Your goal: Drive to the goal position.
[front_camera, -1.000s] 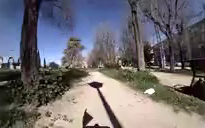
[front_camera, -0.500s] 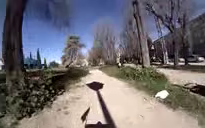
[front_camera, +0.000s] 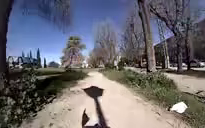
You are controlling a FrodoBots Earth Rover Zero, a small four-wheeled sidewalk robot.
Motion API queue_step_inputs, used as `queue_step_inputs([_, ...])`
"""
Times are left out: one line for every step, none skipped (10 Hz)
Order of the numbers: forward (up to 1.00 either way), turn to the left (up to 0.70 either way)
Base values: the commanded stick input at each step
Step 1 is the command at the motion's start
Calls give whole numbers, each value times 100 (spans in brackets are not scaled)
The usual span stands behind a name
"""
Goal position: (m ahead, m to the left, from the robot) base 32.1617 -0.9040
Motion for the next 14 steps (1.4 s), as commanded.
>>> queue_step_inputs([100, 0])
queue_step_inputs([100, 0])
queue_step_inputs([100, 5])
queue_step_inputs([100, 15])
queue_step_inputs([100, 31])
queue_step_inputs([100, 33])
queue_step_inputs([100, 9])
queue_step_inputs([100, 0])
queue_step_inputs([100, 0])
queue_step_inputs([100, 0])
queue_step_inputs([100, 0])
queue_step_inputs([100, 0])
queue_step_inputs([100, 0])
queue_step_inputs([100, 0])
